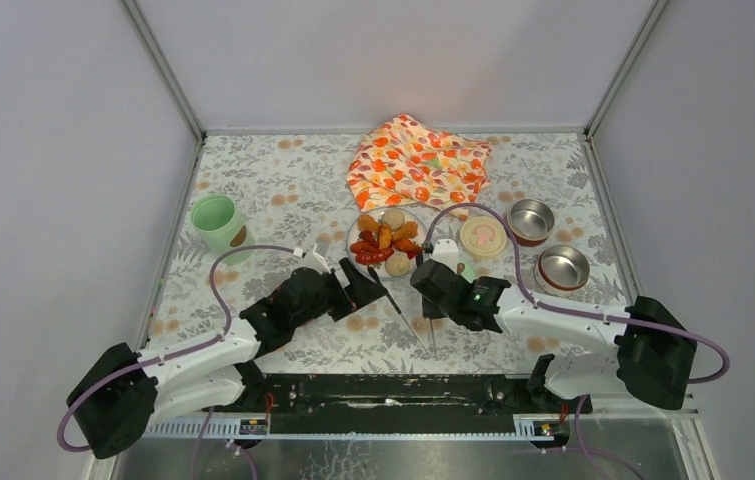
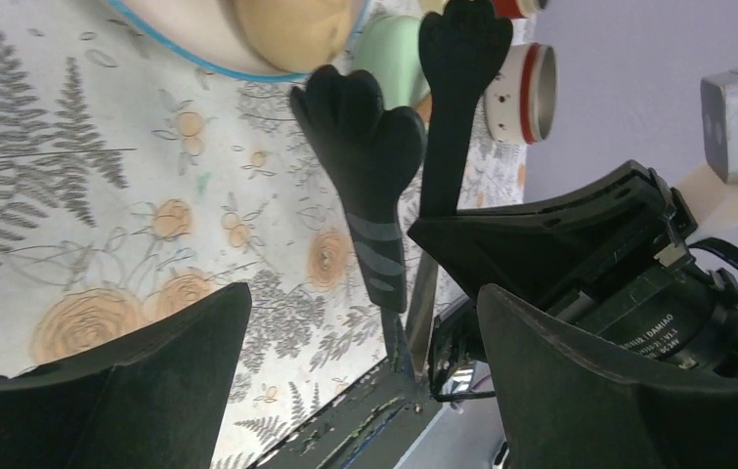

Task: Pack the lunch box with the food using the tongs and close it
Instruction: Pick up the clamp at the center of the board.

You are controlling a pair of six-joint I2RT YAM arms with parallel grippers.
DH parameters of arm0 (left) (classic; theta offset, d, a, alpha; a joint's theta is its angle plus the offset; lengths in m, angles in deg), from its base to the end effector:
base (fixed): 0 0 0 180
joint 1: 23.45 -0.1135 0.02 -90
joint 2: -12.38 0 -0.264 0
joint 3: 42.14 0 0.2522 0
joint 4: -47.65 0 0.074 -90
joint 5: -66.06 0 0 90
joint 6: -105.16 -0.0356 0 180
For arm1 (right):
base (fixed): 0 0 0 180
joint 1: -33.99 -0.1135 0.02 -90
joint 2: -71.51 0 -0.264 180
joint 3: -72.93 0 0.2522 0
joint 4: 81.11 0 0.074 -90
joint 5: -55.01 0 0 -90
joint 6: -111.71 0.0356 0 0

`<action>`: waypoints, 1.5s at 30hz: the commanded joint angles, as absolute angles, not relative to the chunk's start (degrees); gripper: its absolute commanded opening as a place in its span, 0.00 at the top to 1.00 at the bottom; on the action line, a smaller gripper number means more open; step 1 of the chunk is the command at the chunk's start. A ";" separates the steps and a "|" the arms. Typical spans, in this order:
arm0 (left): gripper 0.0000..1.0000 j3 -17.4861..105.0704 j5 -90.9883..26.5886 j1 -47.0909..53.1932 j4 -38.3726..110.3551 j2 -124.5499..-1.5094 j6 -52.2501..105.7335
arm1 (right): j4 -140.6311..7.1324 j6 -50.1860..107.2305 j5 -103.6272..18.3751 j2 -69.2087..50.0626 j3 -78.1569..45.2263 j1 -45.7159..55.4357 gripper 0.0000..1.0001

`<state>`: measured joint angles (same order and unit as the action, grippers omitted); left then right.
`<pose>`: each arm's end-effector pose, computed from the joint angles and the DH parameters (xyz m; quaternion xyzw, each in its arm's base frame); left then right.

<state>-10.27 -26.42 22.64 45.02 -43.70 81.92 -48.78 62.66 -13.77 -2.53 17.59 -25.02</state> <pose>0.1379 -0.1455 0.1797 -0.1417 0.8399 -0.4464 0.2742 0.1417 0.2109 0.2031 -0.0848 0.9248 0.1395 0.3438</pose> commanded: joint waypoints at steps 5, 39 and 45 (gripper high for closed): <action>0.12 -9.66 -21.54 24.87 56.59 -44.34 83.09 | -49.56 60.67 -11.23 0.96 12.12 -25.69 1.00; 1.00 -9.20 -16.67 25.02 62.48 -48.42 94.20 | -60.03 53.36 -16.81 3.14 10.61 -25.69 0.62; 1.00 -8.22 -14.67 24.98 55.70 -46.71 99.42 | -63.50 48.85 -18.10 8.96 13.67 -25.69 0.30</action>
<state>-10.14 -17.61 24.74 59.17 -48.27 94.60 -56.93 52.80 -16.75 4.33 13.26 -25.08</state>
